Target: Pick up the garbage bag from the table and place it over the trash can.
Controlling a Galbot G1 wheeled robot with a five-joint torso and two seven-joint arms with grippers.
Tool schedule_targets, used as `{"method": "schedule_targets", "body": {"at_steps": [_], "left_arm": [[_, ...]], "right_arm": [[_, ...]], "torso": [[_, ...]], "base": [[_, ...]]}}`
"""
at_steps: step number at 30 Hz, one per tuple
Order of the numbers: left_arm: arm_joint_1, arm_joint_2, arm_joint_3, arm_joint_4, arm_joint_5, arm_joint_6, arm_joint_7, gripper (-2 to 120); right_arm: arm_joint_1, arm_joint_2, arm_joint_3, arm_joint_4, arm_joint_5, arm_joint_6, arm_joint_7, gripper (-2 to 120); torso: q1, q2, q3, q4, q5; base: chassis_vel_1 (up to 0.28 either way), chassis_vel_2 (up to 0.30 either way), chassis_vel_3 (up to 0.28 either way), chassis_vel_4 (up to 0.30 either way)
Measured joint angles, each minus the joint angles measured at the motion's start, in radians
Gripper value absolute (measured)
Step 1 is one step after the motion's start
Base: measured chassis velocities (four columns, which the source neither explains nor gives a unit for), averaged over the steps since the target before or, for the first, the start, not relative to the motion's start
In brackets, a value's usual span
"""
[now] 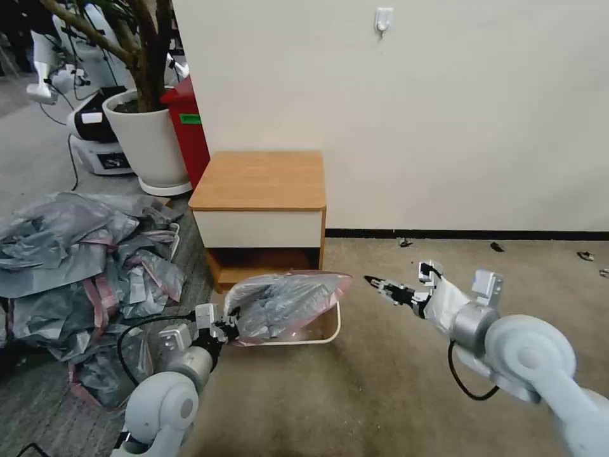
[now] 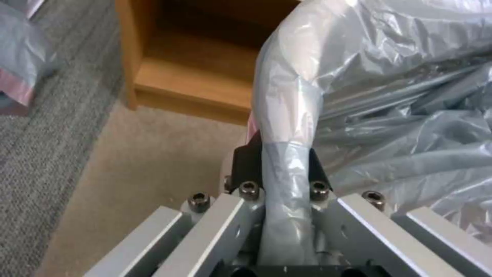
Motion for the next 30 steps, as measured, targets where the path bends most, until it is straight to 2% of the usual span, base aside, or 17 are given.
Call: {"method": "schedule_targets", "body": {"at_steps": [8, 30], "left_arm": [[0.007, -0.011, 0.001, -0.01, -0.001, 0.0, -0.001, 2], [0.028, -0.035, 0.036, -0.038, 0.007, 0.006, -0.002, 2]], "right_arm": [[0.015, 0.104, -0.13, 0.006, 0.019, -0.012, 0.065, 55], [0.09, 0.18, -0.188, -0.111, -0.051, 0.01, 0.059, 58]], "torso": [[0.0, 0.0, 0.0, 0.0003, 0.0001], [0.0, 0.0, 0.0, 0.0001, 0.0002]], "base": [[0.0, 0.0, 0.0, 0.0], [0.0, 0.0, 0.0, 0.0]]}}
